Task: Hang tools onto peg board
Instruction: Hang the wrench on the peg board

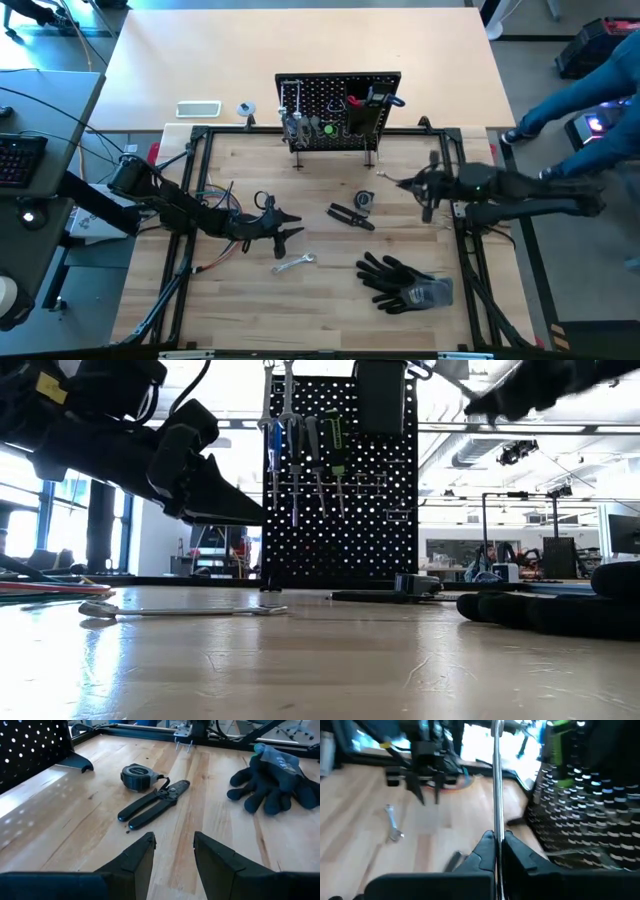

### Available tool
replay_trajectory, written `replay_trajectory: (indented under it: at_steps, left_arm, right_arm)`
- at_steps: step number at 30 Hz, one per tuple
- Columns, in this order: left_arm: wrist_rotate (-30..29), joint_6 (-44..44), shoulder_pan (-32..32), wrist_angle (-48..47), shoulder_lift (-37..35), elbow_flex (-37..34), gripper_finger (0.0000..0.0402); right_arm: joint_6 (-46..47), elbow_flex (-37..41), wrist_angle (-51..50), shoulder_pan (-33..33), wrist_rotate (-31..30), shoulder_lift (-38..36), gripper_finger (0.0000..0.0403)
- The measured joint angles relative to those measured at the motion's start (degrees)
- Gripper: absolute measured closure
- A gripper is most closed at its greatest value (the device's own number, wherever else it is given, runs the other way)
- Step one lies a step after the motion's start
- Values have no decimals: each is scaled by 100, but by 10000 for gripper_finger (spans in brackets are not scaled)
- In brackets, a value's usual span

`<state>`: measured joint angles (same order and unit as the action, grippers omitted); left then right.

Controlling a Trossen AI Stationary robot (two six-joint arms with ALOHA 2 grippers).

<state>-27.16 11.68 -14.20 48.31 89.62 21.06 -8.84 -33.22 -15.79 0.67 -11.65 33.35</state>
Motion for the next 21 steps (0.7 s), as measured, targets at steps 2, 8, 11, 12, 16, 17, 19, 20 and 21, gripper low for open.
replay_trajectory:
  at_steps: [2,8,11,12,16,17,19,20,21]
  left_arm:
    - [0,20,0,2,0,0,268]
    - [-30,114,0,25,0,0,268]
    - [-61,117,61,292,26,0,268]
    - [-84,119,107,448,66,0,268]
    - [-233,173,352,1289,455,77,268]
    - [-240,173,419,1484,594,156,268]
    - [-226,171,541,1807,945,379,268]
    - [-208,171,595,1932,1155,528,268]
    - [-190,171,643,2032,1355,702,268]
  right_arm:
    - [-52,681,809,159,291,-111,399]
    - [208,2213,2661,866,1045,-110,399]
    - [374,2661,3517,1075,1127,-110,399]
    - [386,2773,3724,1095,1002,-109,399]
    - [384,3025,4045,1043,284,-64,399]
    - [378,3041,4045,998,99,-38,399]
    - [354,3041,4075,883,-176,78,399]
    - [340,3041,4077,812,-336,134,399]
    - [314,3041,4119,733,-494,201,399]
